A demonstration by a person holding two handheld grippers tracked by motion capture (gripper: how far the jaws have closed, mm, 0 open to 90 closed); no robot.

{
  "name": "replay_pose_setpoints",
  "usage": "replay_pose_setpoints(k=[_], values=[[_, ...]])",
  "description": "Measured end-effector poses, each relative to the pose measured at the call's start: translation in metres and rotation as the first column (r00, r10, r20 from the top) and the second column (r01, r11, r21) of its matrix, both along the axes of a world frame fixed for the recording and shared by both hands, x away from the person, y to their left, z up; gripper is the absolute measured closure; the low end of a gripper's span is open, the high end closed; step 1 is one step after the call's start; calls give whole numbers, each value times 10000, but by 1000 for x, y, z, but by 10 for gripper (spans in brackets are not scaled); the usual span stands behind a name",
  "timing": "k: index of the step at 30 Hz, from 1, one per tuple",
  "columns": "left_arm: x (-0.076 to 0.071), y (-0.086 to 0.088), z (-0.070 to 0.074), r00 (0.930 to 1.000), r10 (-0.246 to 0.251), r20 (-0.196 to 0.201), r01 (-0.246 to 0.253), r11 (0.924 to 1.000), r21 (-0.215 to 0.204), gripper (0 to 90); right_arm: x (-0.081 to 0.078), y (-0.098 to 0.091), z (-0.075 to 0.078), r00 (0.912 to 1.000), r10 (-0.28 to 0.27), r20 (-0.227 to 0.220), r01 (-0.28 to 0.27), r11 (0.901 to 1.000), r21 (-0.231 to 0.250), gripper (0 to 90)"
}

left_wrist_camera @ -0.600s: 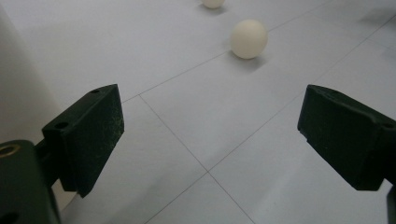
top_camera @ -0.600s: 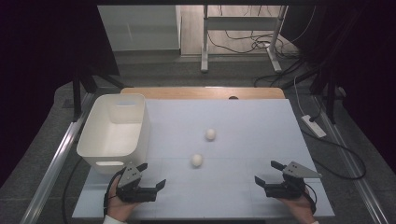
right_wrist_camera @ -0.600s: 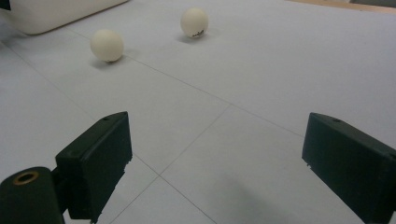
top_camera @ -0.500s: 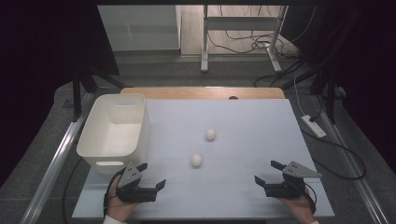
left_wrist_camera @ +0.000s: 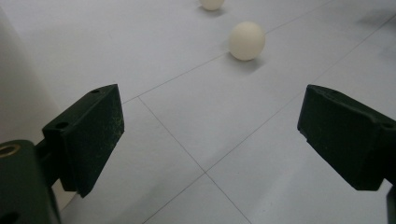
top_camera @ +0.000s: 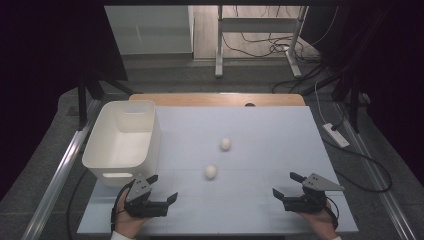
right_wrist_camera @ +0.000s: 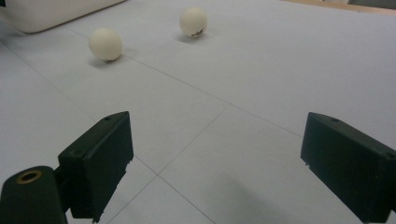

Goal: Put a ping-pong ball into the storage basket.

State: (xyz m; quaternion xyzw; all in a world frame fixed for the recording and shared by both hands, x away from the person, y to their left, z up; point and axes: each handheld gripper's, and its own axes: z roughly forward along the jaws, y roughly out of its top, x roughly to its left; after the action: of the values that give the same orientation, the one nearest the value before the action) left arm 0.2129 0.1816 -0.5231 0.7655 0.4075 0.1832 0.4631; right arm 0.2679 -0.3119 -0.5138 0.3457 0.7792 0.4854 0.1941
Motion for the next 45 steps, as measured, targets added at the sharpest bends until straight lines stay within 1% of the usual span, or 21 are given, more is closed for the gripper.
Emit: replay_pose_setpoints(k=[10, 13, 14, 17, 18, 19, 22, 23, 24, 26, 30, 36, 39, 45], values=[[-1, 0, 1, 10000, 25, 37, -26, 10000, 27, 84, 0, -1, 0, 10000, -61, 34, 60, 10000, 45, 95], [-1, 0, 3, 10000, 18, 79, -18, 10000, 33, 84, 0, -1, 0, 9998, -183, -3, 183, 9998, 27, 95], [-2, 1, 5, 9999, 27, 144, -28, 10000, 27, 84, 0, -1, 0, 9998, -203, -9, 203, 9998, 33, 95], [-1, 0, 6, 9999, 66, 151, -66, 10000, -53, 85, -1, -1, 1, 9998, -197, -2, 197, 9998, 46, 95], [-1, -2, 8, 9998, -39, 196, 37, 9999, 99, 85, -1, -1, 1, 9999, -168, 16, 168, 9998, 47, 96], [0, -3, 9, 9998, -41, 205, 37, 9998, 172, 85, -2, -1, 1, 9999, -161, 24, 161, 9999, 52, 96], [0, -6, 11, 9998, -39, 209, 35, 9998, 192, 85, -2, -2, 1, 9999, -134, 7, 134, 9998, 132, 96], [1, -8, 13, 9998, -36, 204, 30, 9996, 289, 85, -2, -3, 1, 9999, -124, 0, 124, 9997, 210, 96], [1, -8, 13, 9998, -36, 204, 30, 9996, 289, 85, -2, -3, 1, 9999, -124, 0, 124, 9997, 210, 96], [2, -11, 15, 9998, -30, 182, 23, 9993, 374, 85, -2, -4, 1, 9999, -122, -35, 123, 9993, 360, 96], [5, -14, 22, 9999, 40, 149, -45, 9994, 336, 85, -1, -5, 2, 9999, -136, -33, 137, 9988, 475, 96], [7, -17, 30, 9998, 41, 179, -47, 9995, 306, 85, -2, -1, 3, 10000, -40, 79, 38, 9997, 261, 96], [8, -19, 32, 9999, 28, 157, -33, 9995, 305, 85, -2, -1, 2, 10000, -32, 73, 30, 9997, 255, 97], [15, -25, 37, 9999, -81, 119, 78, 9996, 276, 85, -2, -2, 2, 10000, -84, 31, 83, 9995, 309, 97]])
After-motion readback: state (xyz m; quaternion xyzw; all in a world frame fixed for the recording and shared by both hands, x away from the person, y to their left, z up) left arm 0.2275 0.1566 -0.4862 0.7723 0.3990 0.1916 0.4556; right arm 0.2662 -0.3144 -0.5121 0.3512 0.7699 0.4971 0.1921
